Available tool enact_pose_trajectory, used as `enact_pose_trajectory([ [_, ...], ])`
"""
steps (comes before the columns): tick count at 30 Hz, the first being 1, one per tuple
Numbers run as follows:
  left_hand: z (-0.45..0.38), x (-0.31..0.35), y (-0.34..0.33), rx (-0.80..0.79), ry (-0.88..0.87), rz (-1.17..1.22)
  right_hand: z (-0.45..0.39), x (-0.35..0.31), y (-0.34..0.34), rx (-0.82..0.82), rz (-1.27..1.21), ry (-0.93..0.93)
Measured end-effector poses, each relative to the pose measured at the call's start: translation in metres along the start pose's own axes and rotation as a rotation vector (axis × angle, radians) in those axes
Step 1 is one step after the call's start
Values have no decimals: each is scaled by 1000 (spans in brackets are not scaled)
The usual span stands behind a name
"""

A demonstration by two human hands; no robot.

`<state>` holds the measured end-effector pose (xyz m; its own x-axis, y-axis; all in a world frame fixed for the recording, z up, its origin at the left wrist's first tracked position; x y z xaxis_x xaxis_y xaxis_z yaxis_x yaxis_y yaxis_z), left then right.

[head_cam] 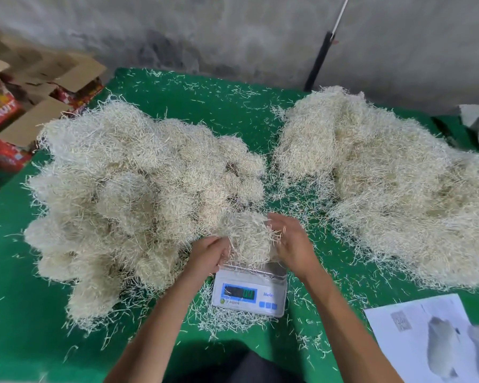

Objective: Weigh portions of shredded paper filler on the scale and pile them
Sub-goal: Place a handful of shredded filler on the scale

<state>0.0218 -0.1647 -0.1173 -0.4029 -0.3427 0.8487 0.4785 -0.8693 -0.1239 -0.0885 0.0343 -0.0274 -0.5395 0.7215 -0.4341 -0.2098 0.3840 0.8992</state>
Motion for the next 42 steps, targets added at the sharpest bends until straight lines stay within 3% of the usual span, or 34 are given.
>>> enact_pose_trajectory([
  [4, 4, 12, 9, 132, -159, 72, 13, 13, 12, 172, -359, -177],
  [8, 8, 12, 9, 131, -205, 153, 32, 38, 9, 282, -567, -375],
  [15, 18, 20, -5, 87, -302, 102, 55, 50, -4, 311, -586, -459],
  [30, 28, 18, -7, 117, -304, 74, 66, 46, -10, 316, -605, -491],
  [35, 24, 18, -1, 246, -269, 59, 65, 52, -11, 363, -541, -572],
  [38, 12, 24, -21, 203, -171, 6, 54, 47, -22, 295, -528, -643],
  [42, 5, 34, -80, -23, -102, -108, 28, 11, -49, 69, -605, -569],
])
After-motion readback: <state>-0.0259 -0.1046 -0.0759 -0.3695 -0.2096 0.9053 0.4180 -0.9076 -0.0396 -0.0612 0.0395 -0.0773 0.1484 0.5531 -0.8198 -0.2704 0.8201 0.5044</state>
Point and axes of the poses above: each hand's wrist, its own z-axis away from the middle knuckle, its own y-axis out of the back of the hand, x = y × z, the point moved 9 cm from there along -z, towards the middle knuckle, and after that the axes turned 11 degrees about z, right-handed, at the moved point
